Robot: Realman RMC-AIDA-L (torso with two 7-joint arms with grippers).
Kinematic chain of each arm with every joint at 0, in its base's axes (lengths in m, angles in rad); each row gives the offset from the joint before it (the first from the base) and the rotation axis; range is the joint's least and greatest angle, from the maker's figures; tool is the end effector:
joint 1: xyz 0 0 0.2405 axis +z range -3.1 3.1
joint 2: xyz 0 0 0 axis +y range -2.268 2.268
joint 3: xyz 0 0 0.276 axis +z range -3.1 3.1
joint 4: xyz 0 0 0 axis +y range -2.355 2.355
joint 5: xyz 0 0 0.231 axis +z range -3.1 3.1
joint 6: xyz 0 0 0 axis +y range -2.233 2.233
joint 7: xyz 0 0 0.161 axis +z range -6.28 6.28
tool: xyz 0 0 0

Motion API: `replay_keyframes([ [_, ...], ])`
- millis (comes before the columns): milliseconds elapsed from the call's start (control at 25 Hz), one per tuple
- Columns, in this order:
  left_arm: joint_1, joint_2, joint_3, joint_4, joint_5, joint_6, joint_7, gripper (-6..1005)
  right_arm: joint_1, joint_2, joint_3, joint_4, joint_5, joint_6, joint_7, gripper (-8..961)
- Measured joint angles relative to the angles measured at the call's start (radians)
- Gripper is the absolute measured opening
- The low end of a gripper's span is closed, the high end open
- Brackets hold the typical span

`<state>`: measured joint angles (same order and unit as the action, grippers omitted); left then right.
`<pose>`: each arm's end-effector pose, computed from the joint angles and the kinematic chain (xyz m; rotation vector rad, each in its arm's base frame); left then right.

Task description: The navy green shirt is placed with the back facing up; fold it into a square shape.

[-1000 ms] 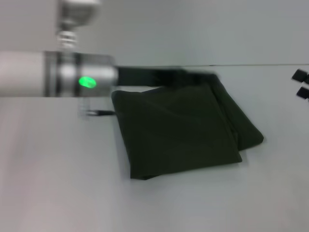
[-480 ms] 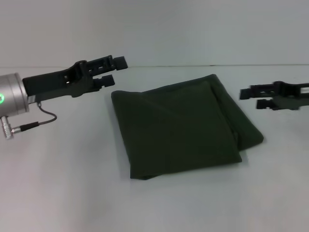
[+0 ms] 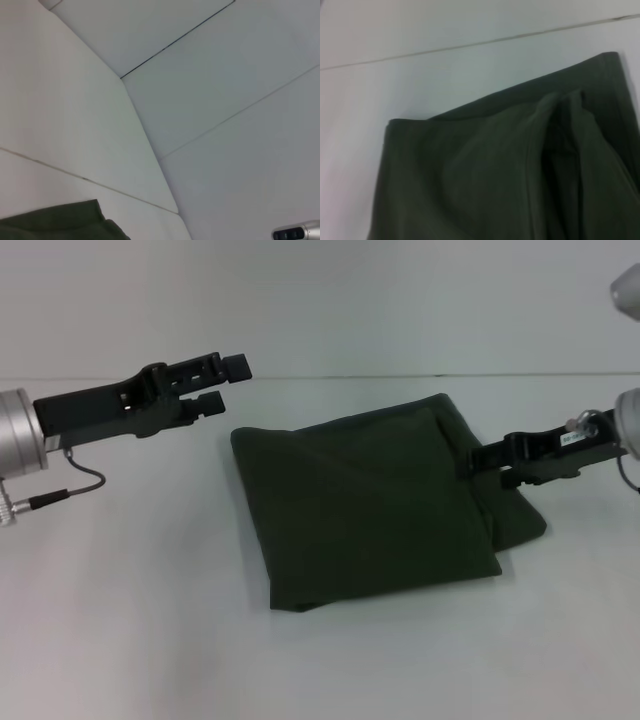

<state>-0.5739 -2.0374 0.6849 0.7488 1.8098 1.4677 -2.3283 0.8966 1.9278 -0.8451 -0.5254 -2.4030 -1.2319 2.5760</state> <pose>-0.2526 0.4128 0.0326 -2.2235 -1.6721 -1.0921 0.2486 0.4744 -0.0050 -2.2384 1.6813 0.1226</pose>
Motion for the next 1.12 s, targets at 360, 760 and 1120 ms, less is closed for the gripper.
replay_keyframes([
  [360,0.006,-0.006,-0.001,-0.005,0.000,-0.004,0.003,919,0.007,0.041,-0.031,0.031,-0.001,0.102,-0.005,867],
  [760,0.006,-0.009,-0.001,-0.008,0.001,-0.011,0.012,918,0.010,0.070,-0.066,0.059,0.000,0.192,-0.017,866],
  [1120,0.006,-0.010,-0.001,-0.018,0.002,-0.032,0.024,918,0.031,0.101,-0.074,0.065,-0.001,0.220,-0.035,867],
])
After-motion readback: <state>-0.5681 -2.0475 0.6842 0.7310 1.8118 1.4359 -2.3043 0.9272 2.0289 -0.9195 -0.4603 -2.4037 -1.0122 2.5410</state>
